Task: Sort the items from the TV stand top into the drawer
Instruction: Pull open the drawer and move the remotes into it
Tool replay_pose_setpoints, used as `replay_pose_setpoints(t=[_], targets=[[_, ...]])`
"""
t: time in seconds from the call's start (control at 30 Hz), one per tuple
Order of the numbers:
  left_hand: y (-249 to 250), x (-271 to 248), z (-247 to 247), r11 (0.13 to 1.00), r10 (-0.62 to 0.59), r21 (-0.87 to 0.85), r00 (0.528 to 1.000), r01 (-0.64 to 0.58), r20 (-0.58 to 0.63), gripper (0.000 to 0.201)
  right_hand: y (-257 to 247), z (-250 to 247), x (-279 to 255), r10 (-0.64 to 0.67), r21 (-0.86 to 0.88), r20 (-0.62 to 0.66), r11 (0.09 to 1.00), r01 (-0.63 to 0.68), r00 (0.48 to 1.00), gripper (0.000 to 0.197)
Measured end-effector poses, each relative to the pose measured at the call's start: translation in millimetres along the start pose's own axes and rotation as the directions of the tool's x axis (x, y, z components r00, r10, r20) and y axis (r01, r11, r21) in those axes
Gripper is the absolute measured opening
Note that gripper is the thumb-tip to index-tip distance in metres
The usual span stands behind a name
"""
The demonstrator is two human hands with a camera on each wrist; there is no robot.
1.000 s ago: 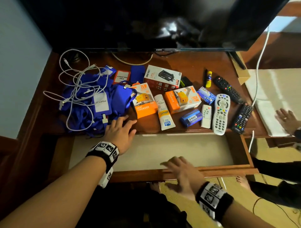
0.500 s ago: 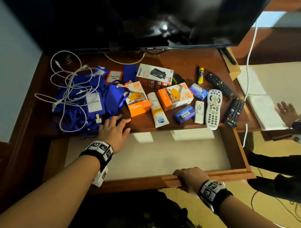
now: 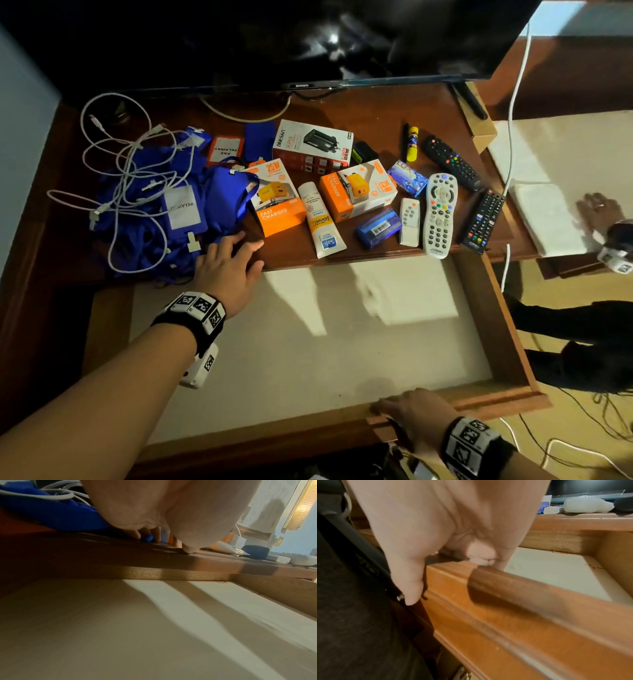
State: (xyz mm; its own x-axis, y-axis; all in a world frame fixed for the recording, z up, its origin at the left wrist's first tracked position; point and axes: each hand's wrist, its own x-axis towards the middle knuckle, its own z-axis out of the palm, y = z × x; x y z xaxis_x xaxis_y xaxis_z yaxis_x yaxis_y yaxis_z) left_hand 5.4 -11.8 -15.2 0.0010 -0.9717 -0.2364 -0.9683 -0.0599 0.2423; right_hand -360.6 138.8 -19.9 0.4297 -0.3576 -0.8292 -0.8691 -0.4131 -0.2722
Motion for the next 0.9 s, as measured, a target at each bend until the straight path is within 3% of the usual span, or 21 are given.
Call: replay_pose_setpoints(t=[0.13, 0.2, 0.23, 0.27, 0.3, 0.37, 0.4, 0.43, 0.47, 0.53, 0.67, 0.77, 0.9], targets=[[-1, 0, -1, 1.0, -0.004, -0.004, 1.0, 0.004, 0.007, 0.044, 18, -24, -8, 0.005, 0.17, 0.045, 0.985, -0.013, 0.999, 0.062], [0, 0, -1, 1.0, -0.005, -0.005, 1.0, 0.005, 0.01, 0.044, 33, -45, -18, 0.102, 0.287, -0.09, 0.955, -0.073, 0.991, 0.054], [1, 0, -2, 1.0, -0.004, -0.002, 1.0, 0.004, 0.011, 0.043, 42, -59, -24, 0.169, 0.354, -0.219, 0.931, -0.083, 0.961, 0.049], [2, 0, -2, 1.0, -0.006, 0.003, 1.0, 0.006, 0.013, 0.043, 50, -74, -28, 0.249, 0.414, -0.363, 0.906, -0.084, 0.898, 0.043], [4, -1, -3, 1.0, -0.013, 0.008, 1.0, 0.013, 0.018, 0.043, 63, -88, -30, 0.333, 0.471, -0.5, 0.879, -0.072, 0.799, 0.039], [8, 0, -6, 0.999, -0.041, 0.01, 0.999, 0.041, 0.034, 0.045, 88, -118, -31, 0.486, 0.568, -0.698, 0.823, -0.006, 0.526, 0.033], [12, 0, -9, 0.998, -0.058, 0.005, 0.997, 0.058, 0.043, 0.047, 100, -134, -31, 0.555, 0.611, -0.73, 0.792, 0.016, 0.398, 0.033], [15, 0, -11, 0.997, -0.072, -0.001, 0.996, 0.073, 0.052, 0.048, 115, -148, -29, 0.624, 0.659, -0.716, 0.752, 0.009, 0.314, 0.036], [20, 0, -13, 0.996, -0.088, 0.0, 0.994, 0.088, 0.059, 0.049, 127, -164, -28, 0.689, 0.711, -0.672, 0.703, -0.026, 0.271, 0.043], [36, -5, -17, 0.993, -0.121, 0.005, 0.991, 0.121, 0.053, 0.05, 150, -187, -24, 0.785, 0.788, -0.563, 0.604, -0.116, 0.259, 0.062], [97, -24, -18, 0.984, -0.147, -0.117, 0.984, 0.136, -0.096, 0.042, 187, -207, -6, 0.861, 0.855, -0.377, 0.465, -0.228, 0.342, 0.089], [161, -30, -19, 0.978, -0.109, -0.19, 0.99, 0.09, -0.087, 0.042, 201, -211, 4, 0.87, 0.85, -0.353, 0.452, -0.271, 0.343, 0.091], [243, -15, -20, 0.972, 0.016, -0.234, 0.998, -0.028, -0.053, 0.043, 204, -205, -5, 0.869, 0.853, -0.291, 0.425, -0.302, 0.4, 0.085]])
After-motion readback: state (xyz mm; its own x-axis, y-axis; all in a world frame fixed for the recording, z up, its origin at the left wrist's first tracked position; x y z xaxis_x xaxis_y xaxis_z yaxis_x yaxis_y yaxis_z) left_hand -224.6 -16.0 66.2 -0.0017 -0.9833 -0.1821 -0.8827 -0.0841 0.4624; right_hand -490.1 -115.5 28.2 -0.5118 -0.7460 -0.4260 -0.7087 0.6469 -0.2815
